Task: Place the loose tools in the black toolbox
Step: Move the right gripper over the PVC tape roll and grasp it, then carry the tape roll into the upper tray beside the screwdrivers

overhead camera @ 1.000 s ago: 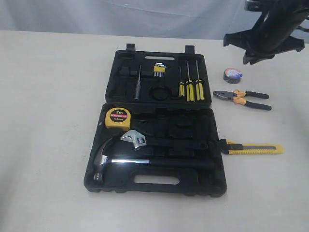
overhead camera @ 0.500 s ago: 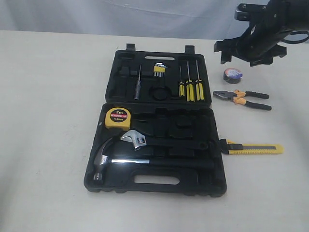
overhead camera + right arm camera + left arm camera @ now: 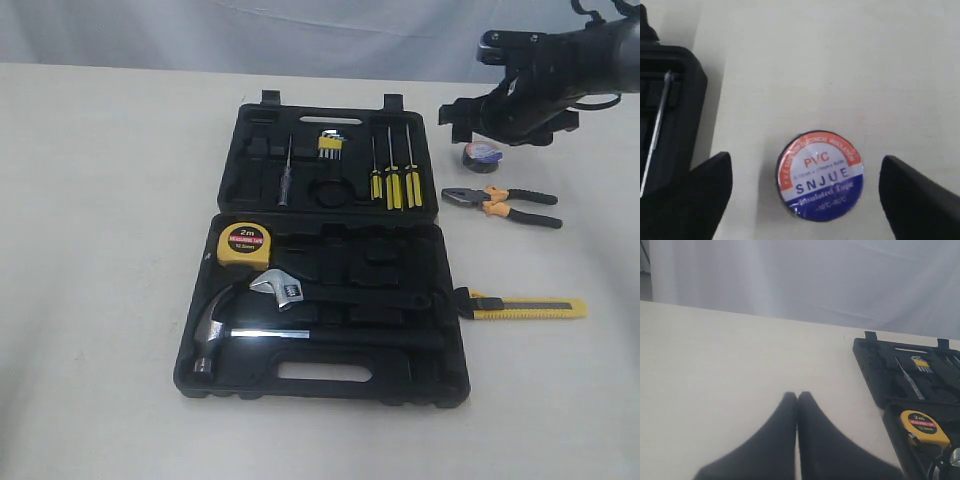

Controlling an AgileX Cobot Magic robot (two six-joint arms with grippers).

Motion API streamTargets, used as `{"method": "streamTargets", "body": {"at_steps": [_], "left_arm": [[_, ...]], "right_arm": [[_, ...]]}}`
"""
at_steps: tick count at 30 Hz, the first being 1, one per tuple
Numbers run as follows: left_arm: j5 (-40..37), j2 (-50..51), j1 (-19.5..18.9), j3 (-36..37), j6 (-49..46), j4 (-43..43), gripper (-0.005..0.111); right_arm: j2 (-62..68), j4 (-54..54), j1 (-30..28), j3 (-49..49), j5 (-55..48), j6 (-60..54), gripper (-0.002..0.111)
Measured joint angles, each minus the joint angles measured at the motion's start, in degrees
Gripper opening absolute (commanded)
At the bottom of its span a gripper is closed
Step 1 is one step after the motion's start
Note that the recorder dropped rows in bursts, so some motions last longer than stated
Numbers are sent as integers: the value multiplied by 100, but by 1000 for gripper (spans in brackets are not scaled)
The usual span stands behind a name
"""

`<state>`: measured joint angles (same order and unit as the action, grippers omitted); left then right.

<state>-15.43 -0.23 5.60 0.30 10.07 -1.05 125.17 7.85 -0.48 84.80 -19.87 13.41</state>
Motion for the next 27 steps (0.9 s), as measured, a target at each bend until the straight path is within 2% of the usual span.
{"method": "streamTargets", "body": {"at_steps": [16,17,20,25,27], "left_arm": [[0,0,0,0,0,0,0],[0,0,0,0,0,0,0],[0,0,0,0,0,0,0],[0,0,0,0,0,0,0],[0,0,0,0,0,0,0]], "right_arm": [[448,90,-184,0,339,0,74],[461,101,-184,0,352,0,71],[461,101,-184,0,365,0,50],[461,101,-184,0,365,8,1],[461,101,-184,0,365,8,0]]}}
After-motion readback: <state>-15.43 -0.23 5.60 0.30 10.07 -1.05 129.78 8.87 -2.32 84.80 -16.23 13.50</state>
